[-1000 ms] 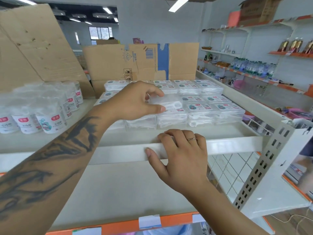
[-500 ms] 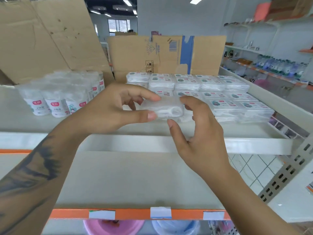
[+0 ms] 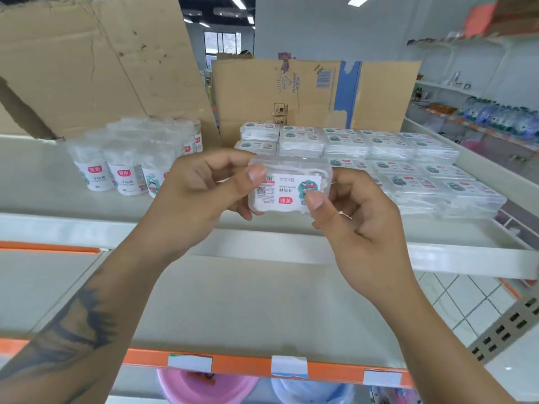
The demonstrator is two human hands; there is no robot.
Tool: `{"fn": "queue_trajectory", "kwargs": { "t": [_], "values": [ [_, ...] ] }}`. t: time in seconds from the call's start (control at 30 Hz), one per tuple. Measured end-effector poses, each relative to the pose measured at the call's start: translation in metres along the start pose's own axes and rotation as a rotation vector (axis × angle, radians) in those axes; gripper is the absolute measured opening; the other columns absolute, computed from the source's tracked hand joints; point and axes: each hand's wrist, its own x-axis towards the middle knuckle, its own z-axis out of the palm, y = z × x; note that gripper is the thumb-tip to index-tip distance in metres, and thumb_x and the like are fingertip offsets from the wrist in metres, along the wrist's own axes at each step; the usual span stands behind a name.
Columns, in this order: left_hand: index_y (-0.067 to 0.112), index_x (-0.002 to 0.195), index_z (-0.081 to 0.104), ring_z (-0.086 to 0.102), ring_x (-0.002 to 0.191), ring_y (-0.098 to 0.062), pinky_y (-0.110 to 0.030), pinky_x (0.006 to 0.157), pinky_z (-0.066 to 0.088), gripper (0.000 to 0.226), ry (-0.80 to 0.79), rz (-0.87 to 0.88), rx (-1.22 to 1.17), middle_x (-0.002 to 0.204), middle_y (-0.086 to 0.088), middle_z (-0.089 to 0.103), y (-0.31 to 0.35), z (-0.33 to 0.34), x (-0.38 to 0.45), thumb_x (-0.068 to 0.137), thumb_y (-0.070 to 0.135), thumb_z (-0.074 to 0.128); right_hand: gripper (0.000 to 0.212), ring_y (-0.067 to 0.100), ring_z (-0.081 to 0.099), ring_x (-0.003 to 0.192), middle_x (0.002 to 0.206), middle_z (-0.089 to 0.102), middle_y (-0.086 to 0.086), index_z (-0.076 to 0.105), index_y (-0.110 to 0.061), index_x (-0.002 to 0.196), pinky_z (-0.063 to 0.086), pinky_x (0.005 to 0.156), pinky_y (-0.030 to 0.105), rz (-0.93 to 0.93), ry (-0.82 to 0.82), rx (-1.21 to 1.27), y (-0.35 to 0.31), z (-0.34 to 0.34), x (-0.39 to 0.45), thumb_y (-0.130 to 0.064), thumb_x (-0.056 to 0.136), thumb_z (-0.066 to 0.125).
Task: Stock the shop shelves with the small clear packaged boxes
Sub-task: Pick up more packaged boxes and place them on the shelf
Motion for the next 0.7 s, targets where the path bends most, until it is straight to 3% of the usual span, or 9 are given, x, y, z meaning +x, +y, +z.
{"fn": "queue_trajectory", "kwargs": {
  "t": [0.1, 0.27, 0.37, 0.5, 0.6, 0.7],
  "values": [
    [0.003, 0.107, 0.071, 0.071, 0.069, -0.033, -0.036, 0.063, 0.058, 0.027, 0.027, -0.095, -0.099, 0.092, -0.017, 0.076, 0.001, 0.006, -0.005, 0.093, 0.026, 0.071, 0.027, 0.018, 0.07, 0.085, 0.099, 0.075, 0.001, 0.064, -0.023, 0.113, 0.06, 0.073, 0.048, 0.047, -0.047, 0.122, -0.003, 0.003, 0.001, -0.026, 0.087, 0.071],
    [0.0, 0.105, 0.061, 0.076, 0.075, -0.037, -0.038, 0.063, 0.061, 0.03, -0.006, -0.214, -0.231, 0.096, -0.027, 0.074, 0.002, 0.018, -0.016, 0.084, 0.019, 0.073, 0.044, 0.03, 0.071, 0.085, 0.095, 0.075, 0.012, 0.055, -0.012, 0.118, 0.059, 0.074, 0.043, 0.228, 0.046, 0.569, -0.014, 0.005, 0.006, -0.016, 0.08, 0.076],
    [0.007, 0.098, 0.056, 0.075, 0.08, -0.039, -0.04, 0.067, 0.061, 0.028, -0.079, -0.208, -0.192, 0.097, -0.023, 0.075, 0.002, 0.026, -0.022, 0.079, 0.011, 0.076, 0.037, 0.026, 0.07, 0.077, 0.087, 0.075, 0.011, 0.052, -0.014, 0.107, 0.059, 0.068, 0.043, 0.262, 0.073, 0.61, -0.018, 0.006, 0.006, -0.019, 0.077, 0.073],
    [0.021, 0.103, 0.058, 0.073, 0.087, -0.024, -0.036, 0.075, 0.058, 0.046, -0.142, -0.065, 0.003, 0.108, -0.006, 0.075, 0.002, 0.023, -0.026, 0.069, 0.026, 0.089, 0.029, 0.025, 0.067, 0.074, 0.085, 0.073, 0.012, 0.064, -0.015, 0.091, 0.057, 0.066, 0.039, 0.301, 0.043, 0.556, -0.016, 0.001, 0.011, -0.026, 0.069, 0.079],
    [0.033, 0.12, 0.053, 0.066, 0.113, -0.017, -0.041, 0.093, 0.054, 0.069, -0.049, 0.146, 0.447, 0.127, 0.012, 0.064, -0.001, 0.012, -0.025, 0.063, 0.049, 0.089, 0.025, 0.023, 0.066, 0.074, 0.084, 0.075, 0.01, 0.073, -0.021, 0.084, 0.052, 0.069, 0.035, 0.269, -0.012, 0.442, -0.014, -0.006, 0.019, -0.032, 0.064, 0.082],
    [0.04, 0.131, 0.052, 0.057, 0.127, -0.008, -0.028, 0.104, 0.046, 0.075, -0.049, 0.35, 0.657, 0.134, 0.018, 0.058, 0.003, 0.002, -0.021, 0.066, 0.057, 0.085, 0.021, 0.021, 0.069, 0.075, 0.085, 0.077, 0.01, 0.08, -0.017, 0.084, 0.053, 0.07, 0.033, 0.187, -0.073, 0.336, -0.011, -0.011, 0.028, -0.029, 0.067, 0.082]
  ]
}}
